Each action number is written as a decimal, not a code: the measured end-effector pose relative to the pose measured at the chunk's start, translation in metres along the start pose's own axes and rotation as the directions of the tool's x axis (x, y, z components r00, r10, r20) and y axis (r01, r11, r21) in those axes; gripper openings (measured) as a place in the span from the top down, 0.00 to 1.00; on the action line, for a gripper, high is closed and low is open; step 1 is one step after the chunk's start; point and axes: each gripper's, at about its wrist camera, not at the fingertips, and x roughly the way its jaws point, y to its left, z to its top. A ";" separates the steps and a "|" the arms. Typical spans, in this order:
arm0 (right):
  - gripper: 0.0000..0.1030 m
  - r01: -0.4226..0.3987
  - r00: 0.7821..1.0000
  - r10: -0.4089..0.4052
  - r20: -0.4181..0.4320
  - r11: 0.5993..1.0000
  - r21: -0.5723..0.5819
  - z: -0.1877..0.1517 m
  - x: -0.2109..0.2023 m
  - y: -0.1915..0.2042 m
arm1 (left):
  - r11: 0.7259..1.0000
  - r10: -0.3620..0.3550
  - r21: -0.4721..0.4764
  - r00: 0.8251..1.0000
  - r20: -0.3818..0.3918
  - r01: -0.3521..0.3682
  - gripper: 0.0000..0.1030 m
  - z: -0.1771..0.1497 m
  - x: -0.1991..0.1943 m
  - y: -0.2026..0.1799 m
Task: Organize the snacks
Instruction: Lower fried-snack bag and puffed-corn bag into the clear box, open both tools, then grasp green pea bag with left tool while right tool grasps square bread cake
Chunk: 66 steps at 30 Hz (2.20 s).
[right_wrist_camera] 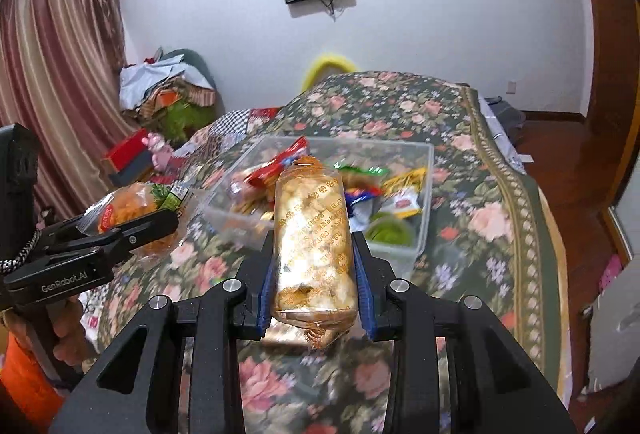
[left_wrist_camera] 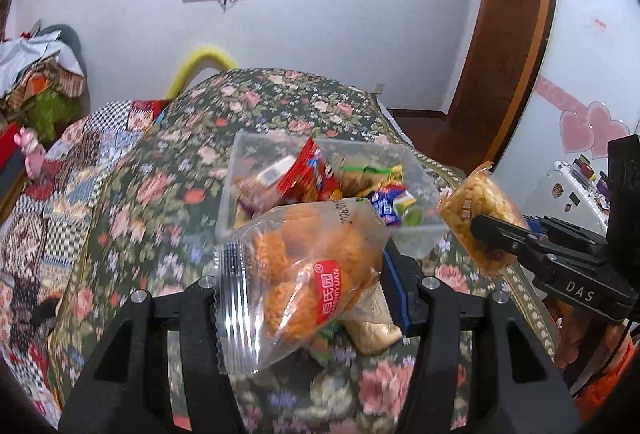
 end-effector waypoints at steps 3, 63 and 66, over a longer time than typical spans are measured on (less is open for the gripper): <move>0.70 0.015 1.000 -0.015 0.009 1.000 0.004 0.008 0.008 -0.008 | 1.000 0.002 0.016 1.000 -0.003 -0.002 0.47 0.010 0.015 -0.005; 0.18 -0.002 0.995 -0.005 -0.103 0.998 -0.068 -0.006 0.032 -0.007 | 0.999 0.017 0.044 0.994 -0.105 -0.012 0.28 -0.008 0.023 0.000; 0.16 -0.018 0.990 0.009 -0.140 0.998 -0.057 -0.019 0.040 0.001 | 0.999 0.027 0.024 0.990 -0.141 -0.024 0.28 -0.025 0.025 0.012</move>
